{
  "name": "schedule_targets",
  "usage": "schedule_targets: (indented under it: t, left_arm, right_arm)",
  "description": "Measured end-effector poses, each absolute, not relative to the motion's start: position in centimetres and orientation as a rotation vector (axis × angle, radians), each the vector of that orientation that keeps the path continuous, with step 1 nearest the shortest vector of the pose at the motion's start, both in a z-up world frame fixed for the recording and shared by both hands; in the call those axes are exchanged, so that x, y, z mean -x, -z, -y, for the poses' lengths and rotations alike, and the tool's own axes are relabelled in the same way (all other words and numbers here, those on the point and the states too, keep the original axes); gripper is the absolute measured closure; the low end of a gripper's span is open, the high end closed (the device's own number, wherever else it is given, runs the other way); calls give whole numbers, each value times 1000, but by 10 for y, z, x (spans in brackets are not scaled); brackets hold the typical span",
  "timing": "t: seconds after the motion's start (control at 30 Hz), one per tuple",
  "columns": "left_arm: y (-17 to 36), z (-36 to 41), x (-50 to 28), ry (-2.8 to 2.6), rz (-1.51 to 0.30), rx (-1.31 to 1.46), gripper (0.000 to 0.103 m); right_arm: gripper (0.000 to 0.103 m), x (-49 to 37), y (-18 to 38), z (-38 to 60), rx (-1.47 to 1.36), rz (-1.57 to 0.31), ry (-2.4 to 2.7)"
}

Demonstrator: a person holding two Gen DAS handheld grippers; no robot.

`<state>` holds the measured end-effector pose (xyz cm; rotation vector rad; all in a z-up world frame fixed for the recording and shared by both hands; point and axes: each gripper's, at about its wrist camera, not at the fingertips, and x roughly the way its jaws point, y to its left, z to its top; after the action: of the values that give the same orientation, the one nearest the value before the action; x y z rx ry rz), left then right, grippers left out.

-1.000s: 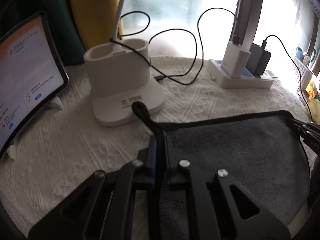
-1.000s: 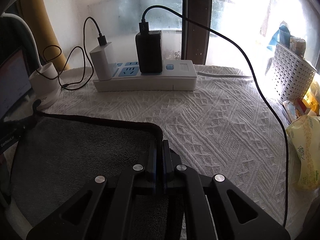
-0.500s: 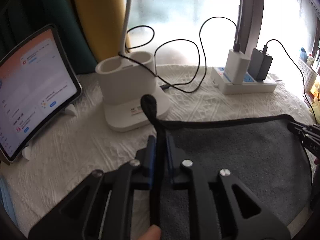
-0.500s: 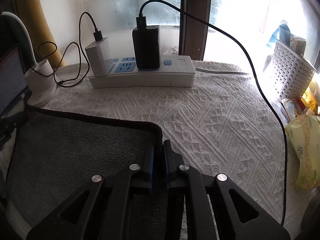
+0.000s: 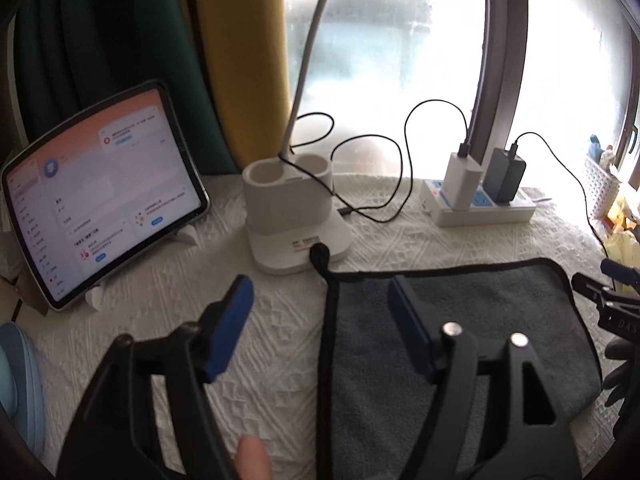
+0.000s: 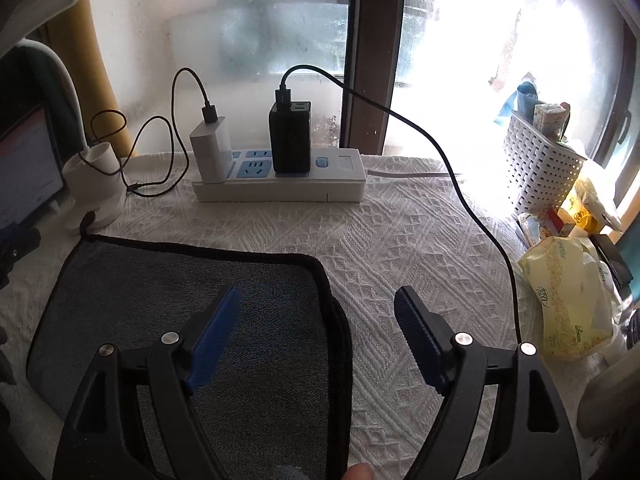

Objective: Fold towel

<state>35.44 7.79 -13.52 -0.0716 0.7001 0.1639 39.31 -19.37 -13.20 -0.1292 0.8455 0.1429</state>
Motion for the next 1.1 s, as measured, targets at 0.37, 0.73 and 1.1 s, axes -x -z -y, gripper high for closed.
schedule_targets:
  t: [0.37, 0.73, 1.1]
  left_arm:
    - [97, -71, -289, -130, -620, 87, 15]
    - [65, -60, -214, -123, -526, 118, 11]
    - [47, -40, -157, -70, -492, 92, 11]
  right_arm:
    - [20, -330, 88, 184, 133, -767, -169]
    - [20, -269, 60, 180, 142, -705, -188]
    - [20, -207, 29, 183, 131, -620, -189]
